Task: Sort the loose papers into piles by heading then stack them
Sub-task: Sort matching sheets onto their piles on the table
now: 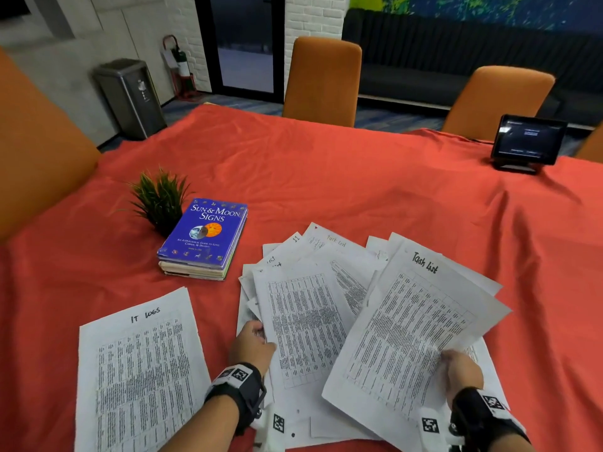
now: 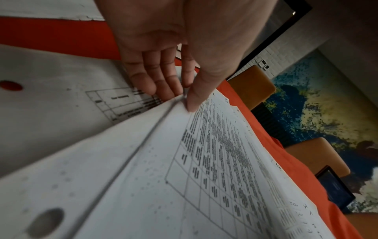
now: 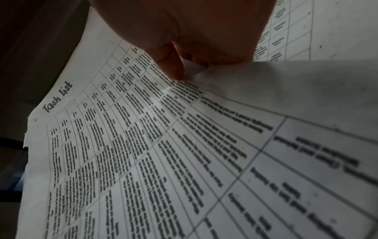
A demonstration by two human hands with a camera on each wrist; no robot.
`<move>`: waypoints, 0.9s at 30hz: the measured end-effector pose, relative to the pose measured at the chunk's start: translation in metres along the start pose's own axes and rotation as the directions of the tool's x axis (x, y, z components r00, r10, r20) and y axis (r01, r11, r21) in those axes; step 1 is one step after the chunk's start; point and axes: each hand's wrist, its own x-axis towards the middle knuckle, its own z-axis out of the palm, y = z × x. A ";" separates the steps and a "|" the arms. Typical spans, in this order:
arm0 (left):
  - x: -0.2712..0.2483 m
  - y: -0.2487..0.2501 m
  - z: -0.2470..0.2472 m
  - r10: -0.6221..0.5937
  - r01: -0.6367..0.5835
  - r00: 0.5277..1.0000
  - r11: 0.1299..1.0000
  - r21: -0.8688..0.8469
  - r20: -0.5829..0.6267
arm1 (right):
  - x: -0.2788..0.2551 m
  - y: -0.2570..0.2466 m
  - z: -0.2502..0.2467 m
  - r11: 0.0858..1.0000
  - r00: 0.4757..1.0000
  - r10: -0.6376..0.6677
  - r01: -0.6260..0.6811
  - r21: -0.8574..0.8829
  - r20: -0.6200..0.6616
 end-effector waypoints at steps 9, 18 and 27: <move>-0.008 0.006 0.000 0.016 -0.015 0.999 1.000 0.026 -0.050 | -0.027 -0.015 0.016 0.998 0.998 -0.059 0.060 0.021 -0.020; -0.007 -0.010 -0.007 -0.004 -0.007 0.969 0.999 0.043 0.248 | -0.051 -0.031 0.046 0.978 0.963 -0.172 0.192 -0.082 0.209; -0.027 -0.007 -0.010 -0.110 0.125 0.911 0.992 -0.013 0.398 | -0.070 -0.029 0.104 0.917 0.919 -0.163 0.275 -0.290 0.359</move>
